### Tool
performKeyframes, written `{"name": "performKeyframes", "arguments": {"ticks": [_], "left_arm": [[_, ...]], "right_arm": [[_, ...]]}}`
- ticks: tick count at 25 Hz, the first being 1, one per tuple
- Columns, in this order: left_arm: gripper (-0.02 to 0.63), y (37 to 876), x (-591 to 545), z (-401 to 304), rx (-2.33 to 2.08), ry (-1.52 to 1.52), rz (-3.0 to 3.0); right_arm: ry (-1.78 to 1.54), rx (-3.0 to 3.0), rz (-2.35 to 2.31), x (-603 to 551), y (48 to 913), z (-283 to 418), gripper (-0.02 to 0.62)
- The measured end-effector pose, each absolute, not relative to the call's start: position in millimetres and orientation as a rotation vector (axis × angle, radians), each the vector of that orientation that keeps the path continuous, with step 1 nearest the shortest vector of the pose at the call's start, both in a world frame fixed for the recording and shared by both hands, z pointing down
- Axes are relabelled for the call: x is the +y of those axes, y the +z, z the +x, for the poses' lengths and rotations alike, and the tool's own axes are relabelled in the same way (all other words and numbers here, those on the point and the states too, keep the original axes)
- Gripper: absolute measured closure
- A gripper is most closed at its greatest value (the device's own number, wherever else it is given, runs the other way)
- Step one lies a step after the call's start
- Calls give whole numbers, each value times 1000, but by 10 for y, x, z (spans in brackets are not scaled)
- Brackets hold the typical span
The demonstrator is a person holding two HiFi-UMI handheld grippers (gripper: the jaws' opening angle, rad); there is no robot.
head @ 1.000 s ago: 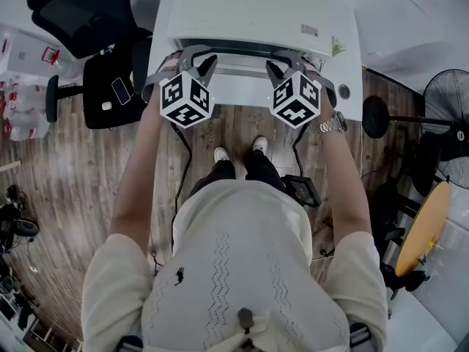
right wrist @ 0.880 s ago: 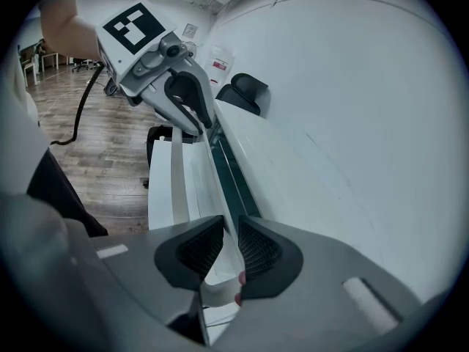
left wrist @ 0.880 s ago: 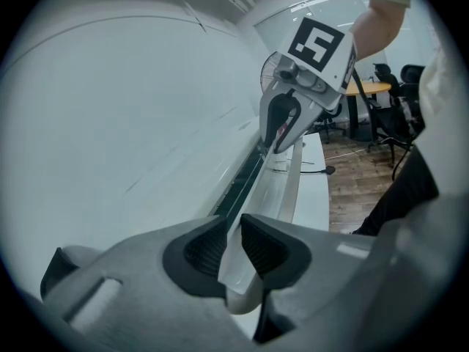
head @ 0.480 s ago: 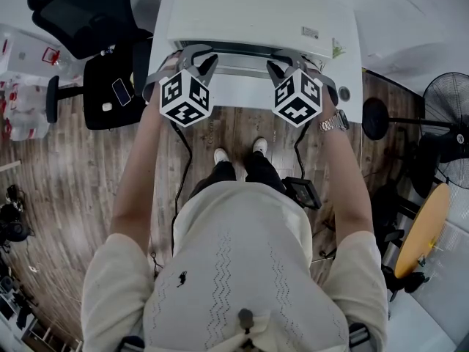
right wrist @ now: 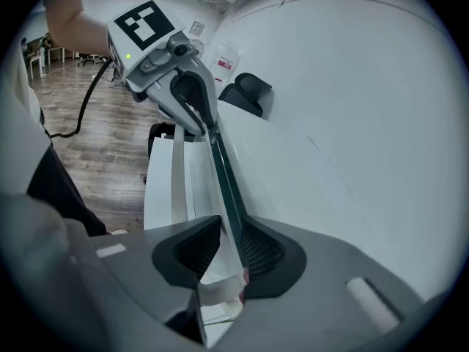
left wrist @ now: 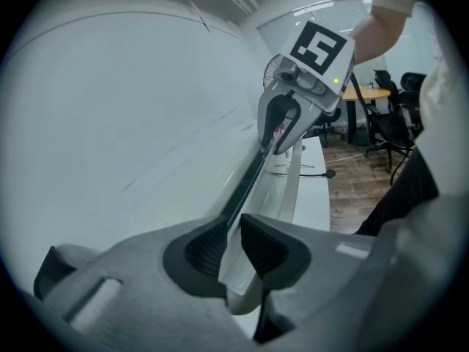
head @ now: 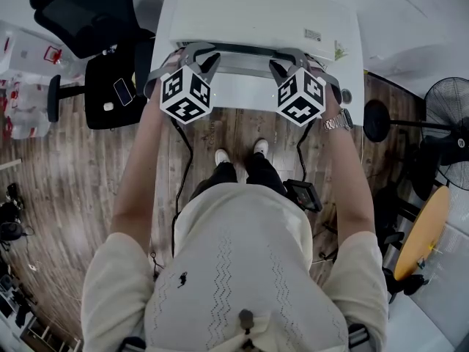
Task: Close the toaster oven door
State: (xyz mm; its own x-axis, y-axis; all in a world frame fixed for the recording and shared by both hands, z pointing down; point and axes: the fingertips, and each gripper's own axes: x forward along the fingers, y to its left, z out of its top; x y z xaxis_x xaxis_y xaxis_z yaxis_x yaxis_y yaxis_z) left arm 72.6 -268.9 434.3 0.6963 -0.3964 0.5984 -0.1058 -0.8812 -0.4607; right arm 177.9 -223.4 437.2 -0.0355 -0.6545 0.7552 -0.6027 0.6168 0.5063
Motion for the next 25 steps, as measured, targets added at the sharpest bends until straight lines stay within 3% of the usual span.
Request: {"name": "performKeyframes", "arguments": {"ticks": [4, 12, 17, 25], "left_arm": [[543, 4329, -2705, 735, 405, -997, -2528], [543, 4326, -2758, 744, 420, -994, -2545], [545, 4321, -2785, 757, 424, -991, -2545], [548, 4314, -2810, 773, 418, -1016, -2531]], "right_arm": [[-53, -1735, 1082, -2232, 4272, 1820, 473], [-106, -1802, 1083, -2174, 4084, 1614, 577], [-43, -1877, 1017, -2068, 4125, 1458, 502], [-53, -1805, 915, -1933, 4344, 1434, 494]]}}
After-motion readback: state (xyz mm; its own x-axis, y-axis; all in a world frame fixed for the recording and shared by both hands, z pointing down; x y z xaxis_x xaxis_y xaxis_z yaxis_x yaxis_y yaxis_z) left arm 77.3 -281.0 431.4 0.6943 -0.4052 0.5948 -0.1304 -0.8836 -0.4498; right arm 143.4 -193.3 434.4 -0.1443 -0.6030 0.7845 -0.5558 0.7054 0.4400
